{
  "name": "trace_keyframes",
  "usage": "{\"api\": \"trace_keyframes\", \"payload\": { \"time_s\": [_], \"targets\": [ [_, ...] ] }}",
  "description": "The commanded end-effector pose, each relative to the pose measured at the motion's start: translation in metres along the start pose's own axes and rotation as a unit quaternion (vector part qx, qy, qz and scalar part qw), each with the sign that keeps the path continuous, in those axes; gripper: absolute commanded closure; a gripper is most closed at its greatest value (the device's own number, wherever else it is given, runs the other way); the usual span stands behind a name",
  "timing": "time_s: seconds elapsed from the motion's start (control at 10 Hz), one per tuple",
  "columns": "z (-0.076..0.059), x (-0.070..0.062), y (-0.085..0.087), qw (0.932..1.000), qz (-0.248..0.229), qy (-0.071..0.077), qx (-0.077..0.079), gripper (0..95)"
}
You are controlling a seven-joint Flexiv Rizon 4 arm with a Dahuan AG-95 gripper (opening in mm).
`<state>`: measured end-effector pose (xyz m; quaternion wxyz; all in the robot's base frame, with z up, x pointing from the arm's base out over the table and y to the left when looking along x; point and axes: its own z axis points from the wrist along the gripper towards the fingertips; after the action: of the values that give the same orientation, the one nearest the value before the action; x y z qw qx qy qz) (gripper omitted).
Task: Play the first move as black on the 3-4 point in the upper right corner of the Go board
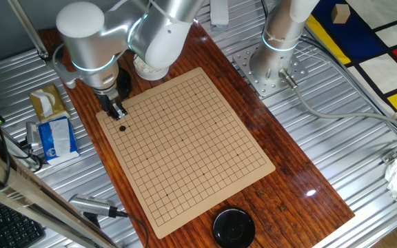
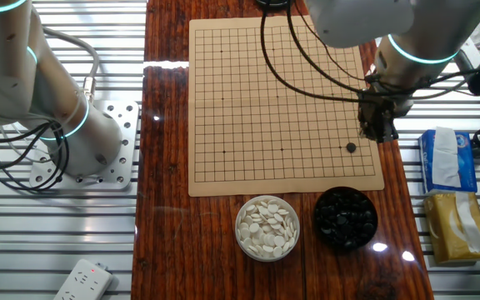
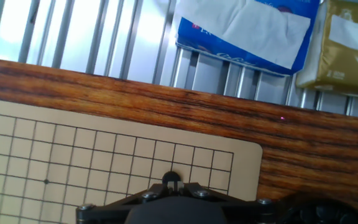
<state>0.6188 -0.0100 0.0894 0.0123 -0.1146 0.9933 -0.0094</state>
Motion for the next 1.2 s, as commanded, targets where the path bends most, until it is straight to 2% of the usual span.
{"api": "trace_keyframes", "payload": {
  "time_s": [0.1,0.2,0.3,0.5,0.8,1.2],
  "targets": [
    [-0.009,-0.001,0.002,1.0000,0.004,0.008,-0.004,95.0],
    [-0.013,0.000,0.002,0.9999,0.005,0.011,-0.006,95.0],
    [-0.022,0.001,0.003,0.9997,0.006,0.021,-0.008,95.0],
    [-0.032,0.002,0.005,0.9996,0.005,0.025,-0.009,95.0],
    [-0.044,0.005,0.007,0.9995,0.006,0.027,-0.013,95.0],
    [-0.058,0.009,0.011,0.9997,0.005,0.021,-0.014,95.0]
  ]
}}
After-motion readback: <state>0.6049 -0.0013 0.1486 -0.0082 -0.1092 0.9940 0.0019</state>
